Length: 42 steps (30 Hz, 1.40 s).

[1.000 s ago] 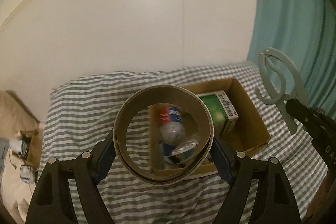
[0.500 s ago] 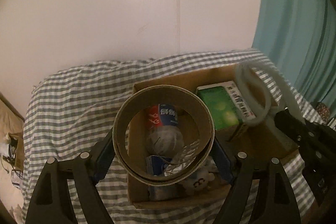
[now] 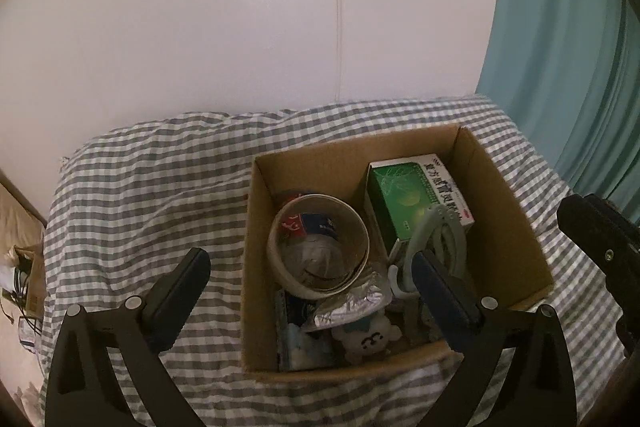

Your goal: Organize objects

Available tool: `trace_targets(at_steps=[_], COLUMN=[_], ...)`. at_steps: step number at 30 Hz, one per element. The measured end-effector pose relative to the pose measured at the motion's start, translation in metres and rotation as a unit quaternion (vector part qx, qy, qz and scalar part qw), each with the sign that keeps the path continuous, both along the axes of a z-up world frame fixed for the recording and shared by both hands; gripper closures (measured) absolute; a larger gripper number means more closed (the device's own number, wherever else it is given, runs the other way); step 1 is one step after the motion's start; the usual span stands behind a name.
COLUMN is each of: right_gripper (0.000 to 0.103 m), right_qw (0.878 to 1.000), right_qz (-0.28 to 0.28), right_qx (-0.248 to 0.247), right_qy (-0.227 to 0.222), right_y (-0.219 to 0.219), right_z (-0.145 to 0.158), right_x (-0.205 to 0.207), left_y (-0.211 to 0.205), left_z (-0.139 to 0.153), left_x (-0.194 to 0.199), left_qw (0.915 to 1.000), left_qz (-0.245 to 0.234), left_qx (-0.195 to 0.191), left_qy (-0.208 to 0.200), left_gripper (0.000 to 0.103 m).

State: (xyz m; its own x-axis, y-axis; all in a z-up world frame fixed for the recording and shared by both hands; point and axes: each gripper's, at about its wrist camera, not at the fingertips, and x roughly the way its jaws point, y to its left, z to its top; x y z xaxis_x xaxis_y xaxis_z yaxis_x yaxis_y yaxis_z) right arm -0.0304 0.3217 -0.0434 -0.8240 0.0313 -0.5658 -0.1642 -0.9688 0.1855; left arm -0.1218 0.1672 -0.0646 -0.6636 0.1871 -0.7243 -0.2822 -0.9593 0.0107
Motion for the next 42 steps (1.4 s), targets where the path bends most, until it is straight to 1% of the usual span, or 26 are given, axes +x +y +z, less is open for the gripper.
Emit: trace_targets(at_steps=[3,5,8,11,13,16,21,24,26,29,33,39,42], right_gripper=[0.043,0.039,0.038,0.036,0.033,0.031,0.029,0.025,0.019,0.014,0.008,0.006,0.006], right_qw=[1.000,1.000,0.999,0.998,0.997,0.996,0.994,0.993,0.992,0.991,0.990,0.993,0.994], right_qz=[-0.005,-0.005,-0.002,0.002,0.005,0.018,0.046,0.056,0.063,0.065,0.057,0.035,0.026], right_qx=[0.018,0.029,0.048,0.068,0.076,0.079,0.097,0.107,0.109,0.117,0.122,0.112,0.104], right_qy=[0.001,0.005,0.007,0.010,0.014,0.020,0.016,0.017,0.020,0.022,0.028,0.024,0.019], right_y=[-0.016,-0.027,-0.044,-0.064,-0.075,-0.094,-0.125,-0.140,-0.147,-0.153,-0.154,-0.143,-0.137], right_z=[0.016,0.029,0.040,0.051,0.055,0.060,0.064,0.066,0.067,0.067,0.066,0.059,0.054], right_x=[0.011,0.018,0.025,0.031,0.034,0.030,0.023,0.027,0.030,0.036,0.052,0.059,0.057], left_y=[-0.013,-0.024,-0.043,-0.065,-0.080,-0.109,-0.157,-0.179,-0.187,-0.193,-0.189,-0.170,-0.168], left_z=[0.014,0.024,0.037,0.047,0.052,0.060,0.063,0.061,0.061,0.067,0.076,0.073,0.070], left_x=[0.009,0.016,0.026,0.035,0.041,0.053,0.074,0.083,0.088,0.096,0.110,0.117,0.117], left_qw=[0.9999,0.9997,0.9992,0.9986,0.9981,0.9962,0.9923,0.9898,0.9887,0.9876,0.9876,0.9889,0.9893], left_qz=[0.000,0.003,0.009,0.017,0.027,0.053,0.098,0.121,0.130,0.134,0.119,0.099,0.096], left_qx=[0.012,0.020,0.031,0.035,0.031,0.025,0.015,0.018,0.019,0.029,0.040,0.012,0.008], left_qy=[0.008,0.014,0.023,0.034,0.046,0.064,0.074,0.073,0.072,0.077,0.094,0.110,0.110], left_gripper=[0.000,0.000,0.000,0.000,0.000,0.000,0.000,0.000,0.000,0.000,0.000,0.000,0.000])
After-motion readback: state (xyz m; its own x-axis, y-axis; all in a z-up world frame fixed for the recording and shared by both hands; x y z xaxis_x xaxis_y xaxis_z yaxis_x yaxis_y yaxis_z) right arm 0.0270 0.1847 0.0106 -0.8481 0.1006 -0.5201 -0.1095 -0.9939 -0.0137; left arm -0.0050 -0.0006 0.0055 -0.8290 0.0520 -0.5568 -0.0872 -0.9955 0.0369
